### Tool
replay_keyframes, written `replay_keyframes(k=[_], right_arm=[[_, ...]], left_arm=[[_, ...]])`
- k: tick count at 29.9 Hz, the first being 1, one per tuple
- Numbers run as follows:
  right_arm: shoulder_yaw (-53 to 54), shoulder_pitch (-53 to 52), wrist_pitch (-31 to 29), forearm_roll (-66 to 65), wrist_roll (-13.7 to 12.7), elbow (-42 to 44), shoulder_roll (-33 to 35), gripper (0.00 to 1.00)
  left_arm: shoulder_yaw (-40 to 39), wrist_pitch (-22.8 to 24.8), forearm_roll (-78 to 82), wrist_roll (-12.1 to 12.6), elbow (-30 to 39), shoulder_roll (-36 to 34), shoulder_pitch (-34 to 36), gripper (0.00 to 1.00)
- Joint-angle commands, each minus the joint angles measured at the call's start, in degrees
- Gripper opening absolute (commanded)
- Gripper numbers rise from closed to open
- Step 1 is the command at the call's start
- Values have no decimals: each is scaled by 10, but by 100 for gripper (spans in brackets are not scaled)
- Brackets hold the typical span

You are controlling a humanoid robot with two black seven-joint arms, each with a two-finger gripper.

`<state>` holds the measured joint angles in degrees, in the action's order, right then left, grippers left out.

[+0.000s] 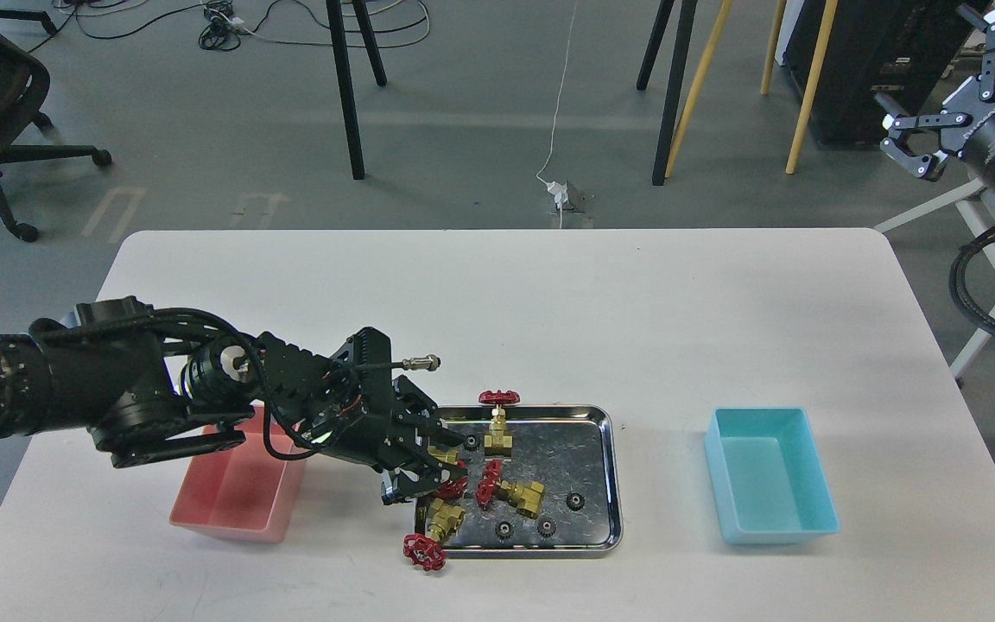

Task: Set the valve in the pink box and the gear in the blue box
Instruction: 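Close the left gripper on the valve and lift it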

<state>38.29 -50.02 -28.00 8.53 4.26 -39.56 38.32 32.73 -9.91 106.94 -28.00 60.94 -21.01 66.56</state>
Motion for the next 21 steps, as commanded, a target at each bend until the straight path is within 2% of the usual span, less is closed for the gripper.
replay_keyframes(k=[1,13,21], right_arm=[[0,2,0,1,0,-1,0,99],[0,4,0,1,0,-1,2,99],[1,5,0,1,0,-1,2,99]], left_arm=[[1,-7,0,0,-1,-1,0,36],[0,-9,1,0,-1,0,-7,24],[-4,-10,-2,0,-1,1,-4,20]])
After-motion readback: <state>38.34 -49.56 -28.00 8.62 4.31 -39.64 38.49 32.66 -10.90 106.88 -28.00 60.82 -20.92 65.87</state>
